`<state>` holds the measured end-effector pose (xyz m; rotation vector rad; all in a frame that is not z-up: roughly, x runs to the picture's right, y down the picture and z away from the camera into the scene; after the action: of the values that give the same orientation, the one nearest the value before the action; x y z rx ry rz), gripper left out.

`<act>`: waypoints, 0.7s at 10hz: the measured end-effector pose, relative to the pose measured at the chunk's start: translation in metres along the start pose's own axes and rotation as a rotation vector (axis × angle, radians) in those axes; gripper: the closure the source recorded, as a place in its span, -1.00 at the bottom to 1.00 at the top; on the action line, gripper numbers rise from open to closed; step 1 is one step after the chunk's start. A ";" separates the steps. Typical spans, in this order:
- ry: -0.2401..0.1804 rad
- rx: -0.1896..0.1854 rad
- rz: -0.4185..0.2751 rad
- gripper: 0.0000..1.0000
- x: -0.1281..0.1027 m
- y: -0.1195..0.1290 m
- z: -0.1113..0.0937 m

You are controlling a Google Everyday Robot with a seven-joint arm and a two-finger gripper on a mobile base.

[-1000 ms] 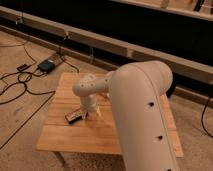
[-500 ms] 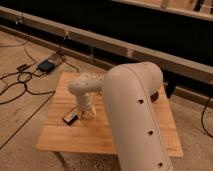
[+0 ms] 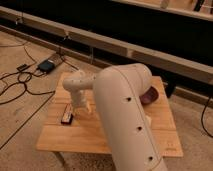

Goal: Push the eraser across the table

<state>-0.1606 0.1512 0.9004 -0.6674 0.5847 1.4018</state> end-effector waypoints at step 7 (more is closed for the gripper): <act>0.033 -0.006 -0.153 -0.30 -0.020 0.070 0.004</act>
<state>-0.2317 0.1439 0.9121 -0.7258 0.5438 1.2526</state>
